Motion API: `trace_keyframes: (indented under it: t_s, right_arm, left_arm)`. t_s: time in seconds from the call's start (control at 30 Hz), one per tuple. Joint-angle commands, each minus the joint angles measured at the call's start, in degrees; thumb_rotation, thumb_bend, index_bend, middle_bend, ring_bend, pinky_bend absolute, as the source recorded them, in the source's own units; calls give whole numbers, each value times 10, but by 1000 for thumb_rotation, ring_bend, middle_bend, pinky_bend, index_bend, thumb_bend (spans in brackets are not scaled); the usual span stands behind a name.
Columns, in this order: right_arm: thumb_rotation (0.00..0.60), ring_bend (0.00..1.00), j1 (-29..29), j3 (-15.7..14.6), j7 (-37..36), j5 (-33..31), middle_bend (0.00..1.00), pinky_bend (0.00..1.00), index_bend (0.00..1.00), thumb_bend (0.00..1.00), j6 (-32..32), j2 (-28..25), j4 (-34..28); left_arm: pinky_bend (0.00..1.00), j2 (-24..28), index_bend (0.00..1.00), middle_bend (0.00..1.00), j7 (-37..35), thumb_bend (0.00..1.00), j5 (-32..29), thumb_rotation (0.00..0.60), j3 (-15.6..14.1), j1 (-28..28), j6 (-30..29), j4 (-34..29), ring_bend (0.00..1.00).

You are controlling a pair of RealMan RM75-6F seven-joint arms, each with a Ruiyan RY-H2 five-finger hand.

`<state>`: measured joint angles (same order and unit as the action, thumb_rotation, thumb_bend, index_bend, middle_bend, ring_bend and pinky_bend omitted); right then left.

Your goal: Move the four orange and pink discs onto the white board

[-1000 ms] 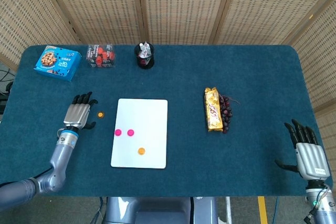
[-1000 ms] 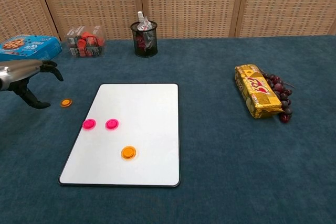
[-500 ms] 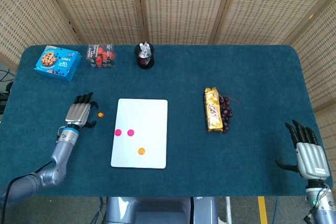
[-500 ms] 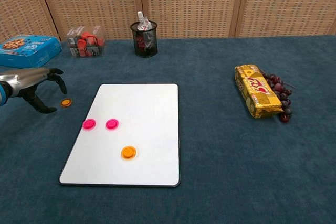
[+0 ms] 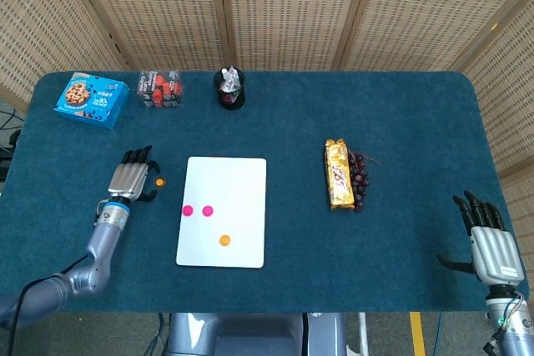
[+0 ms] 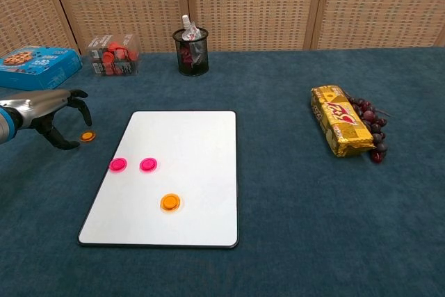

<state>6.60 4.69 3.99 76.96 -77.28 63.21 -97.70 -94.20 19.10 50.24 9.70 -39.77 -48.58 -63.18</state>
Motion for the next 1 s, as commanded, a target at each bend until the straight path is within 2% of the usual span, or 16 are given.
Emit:
trace_keyframes:
  t_s: [0.03,0.3,0.57,1.0]
  right_arm:
    - [600,0,0,0,0,0,0,0,0,0,0,0,0]
    - [600,0,1,0,-1,-2,0,0,0,0,3,-1,-1]
    - [600,0,1,0,-2,-3,0,0,0,0,4,-2,-2]
    - [600,0,1,-1,-5,-3,0,0,0,0,4,-3,-3]
  left_arm:
    - [0,-3,352,0,4,326,-3,600,2,-1,2,1,0]
    - [0,-11,368,0,10,334,-14,600,4,0,7,9,0]
    - [0,-14,450,0,7,340,-12,600,7,-1,9,9,0]
    - [0,-18,483,0,15,348,-13,600,9,-2,5,3,0]
